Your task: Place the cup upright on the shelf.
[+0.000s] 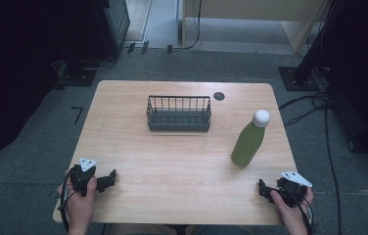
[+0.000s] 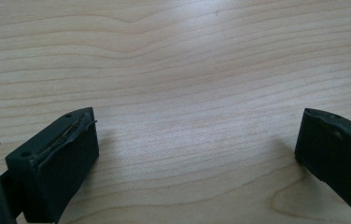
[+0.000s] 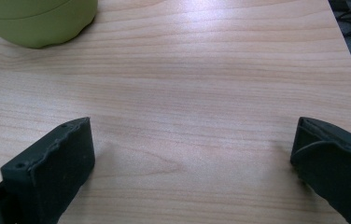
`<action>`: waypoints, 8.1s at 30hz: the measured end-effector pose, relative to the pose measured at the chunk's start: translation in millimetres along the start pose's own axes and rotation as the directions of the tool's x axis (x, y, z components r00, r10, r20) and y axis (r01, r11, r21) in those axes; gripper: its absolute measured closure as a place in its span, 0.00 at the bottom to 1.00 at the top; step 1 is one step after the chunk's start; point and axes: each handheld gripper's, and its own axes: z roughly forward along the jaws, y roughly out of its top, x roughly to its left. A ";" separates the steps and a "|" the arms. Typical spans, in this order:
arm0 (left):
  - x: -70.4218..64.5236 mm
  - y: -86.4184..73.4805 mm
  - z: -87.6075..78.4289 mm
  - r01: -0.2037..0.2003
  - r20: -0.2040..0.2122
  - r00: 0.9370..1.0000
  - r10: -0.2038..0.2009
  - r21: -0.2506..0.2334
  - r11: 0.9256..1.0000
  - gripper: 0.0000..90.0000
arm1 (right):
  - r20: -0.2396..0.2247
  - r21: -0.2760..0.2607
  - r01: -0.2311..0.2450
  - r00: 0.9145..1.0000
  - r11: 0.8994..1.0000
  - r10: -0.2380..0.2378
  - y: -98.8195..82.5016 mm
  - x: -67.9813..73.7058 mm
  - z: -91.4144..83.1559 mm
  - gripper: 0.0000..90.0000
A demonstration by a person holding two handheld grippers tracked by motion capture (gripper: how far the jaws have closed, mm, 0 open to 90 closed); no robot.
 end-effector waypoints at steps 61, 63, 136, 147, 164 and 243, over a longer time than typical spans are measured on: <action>0.0 0.0 0.1 0.002 0.000 1.000 -0.002 -0.001 1.000 0.00 | -0.155 -0.211 0.030 0.986 0.977 -0.063 91.8 74.6 -48.6 0.00; 0.0 0.0 0.0 0.001 0.000 1.000 -0.001 0.000 1.000 0.00 | -0.147 -0.220 0.024 0.987 0.975 -0.058 93.6 76.8 -47.2 0.02; 0.3 0.4 0.2 -0.001 0.001 1.000 0.001 0.002 1.000 0.00 | -0.203 -0.349 -0.130 0.977 0.928 0.061 121.3 86.0 -9.0 0.22; 0.3 0.4 0.3 -0.001 0.001 1.000 0.001 0.001 1.000 0.00 | -0.239 -0.366 -0.056 0.970 0.929 -0.036 148.6 120.2 -28.4 0.22; 0.3 0.4 0.2 0.000 0.002 1.000 0.000 0.001 1.000 0.00 | -0.303 -0.384 -0.009 0.946 0.923 -0.117 201.1 184.1 -25.3 0.22; 0.2 0.4 0.3 -0.001 0.001 1.000 0.001 0.001 1.000 0.00 | -0.265 -0.380 0.027 0.955 0.924 -0.137 256.7 238.6 83.3 0.21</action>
